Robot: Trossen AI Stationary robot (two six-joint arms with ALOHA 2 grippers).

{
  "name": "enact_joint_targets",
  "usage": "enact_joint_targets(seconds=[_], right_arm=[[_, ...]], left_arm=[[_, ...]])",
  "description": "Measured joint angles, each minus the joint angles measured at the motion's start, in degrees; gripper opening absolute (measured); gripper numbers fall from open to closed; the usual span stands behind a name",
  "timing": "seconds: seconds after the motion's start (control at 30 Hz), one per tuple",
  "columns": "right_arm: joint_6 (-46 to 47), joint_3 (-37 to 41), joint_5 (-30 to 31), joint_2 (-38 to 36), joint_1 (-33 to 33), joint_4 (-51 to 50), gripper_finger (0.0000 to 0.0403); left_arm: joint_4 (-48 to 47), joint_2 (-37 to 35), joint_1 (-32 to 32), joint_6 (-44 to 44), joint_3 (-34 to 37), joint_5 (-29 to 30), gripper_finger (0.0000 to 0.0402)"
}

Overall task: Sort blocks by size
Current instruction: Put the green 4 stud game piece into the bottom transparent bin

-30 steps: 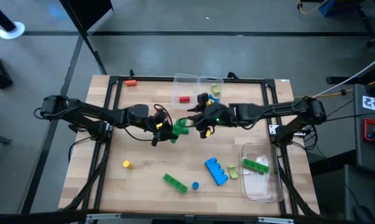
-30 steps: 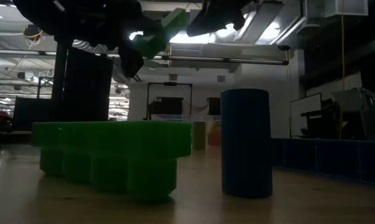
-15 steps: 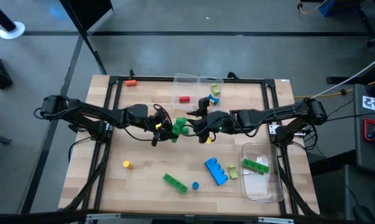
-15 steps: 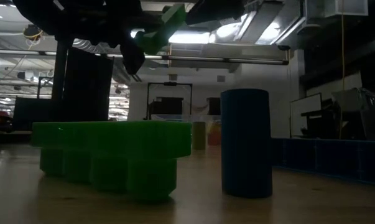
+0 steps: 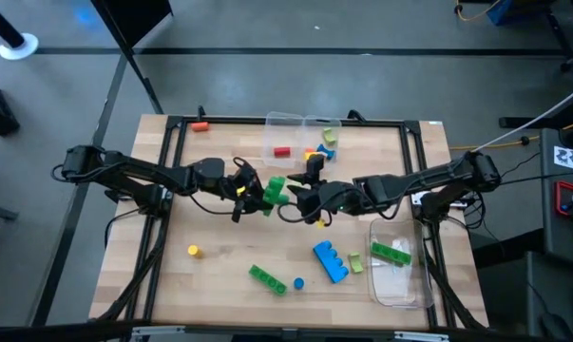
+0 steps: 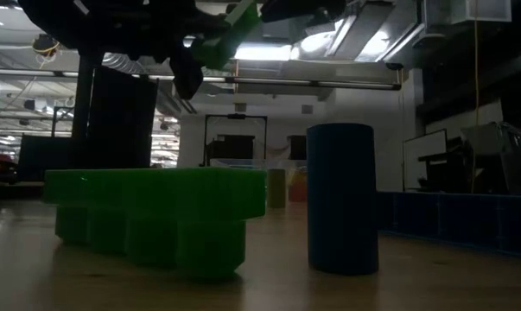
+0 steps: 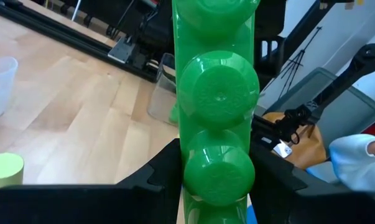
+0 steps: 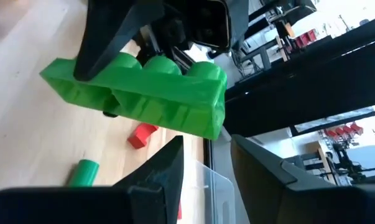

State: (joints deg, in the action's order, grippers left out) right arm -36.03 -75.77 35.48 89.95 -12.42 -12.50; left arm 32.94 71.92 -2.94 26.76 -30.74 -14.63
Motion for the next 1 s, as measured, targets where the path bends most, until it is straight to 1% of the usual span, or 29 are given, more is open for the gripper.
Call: enact_joint_targets(seconds=[0.3, 0.43, 0.57, 0.83, 1.0], right_arm=[[-0.66, 0.00, -0.57, 0.00, 0.06, 5.35, 0.0133], [-3.25, -0.01, -0.62, 0.34, 0.06, 6.22, 0.0133], [-3.69, -0.04, -2.28, 0.92, 0.18, 7.58, 0.0133], [-7.87, -0.02, -2.33, 2.47, 1.04, 10.20, 0.0133], [-8.02, -0.02, -4.91, 3.14, 2.44, 10.99, 0.0133]], left_arm=[[0.80, 0.00, 0.00, -0.14, 0.00, -0.03, 0.0131], [0.82, 0.00, 0.00, 0.31, 0.00, -0.04, 0.0131], [1.17, 0.00, 0.02, 0.24, 0.00, -0.24, 0.0131], [1.18, 0.00, 0.02, 0.24, 0.00, -0.23, 0.0131], [1.21, 0.04, 0.02, -0.08, 0.00, -0.20, 0.0131]])
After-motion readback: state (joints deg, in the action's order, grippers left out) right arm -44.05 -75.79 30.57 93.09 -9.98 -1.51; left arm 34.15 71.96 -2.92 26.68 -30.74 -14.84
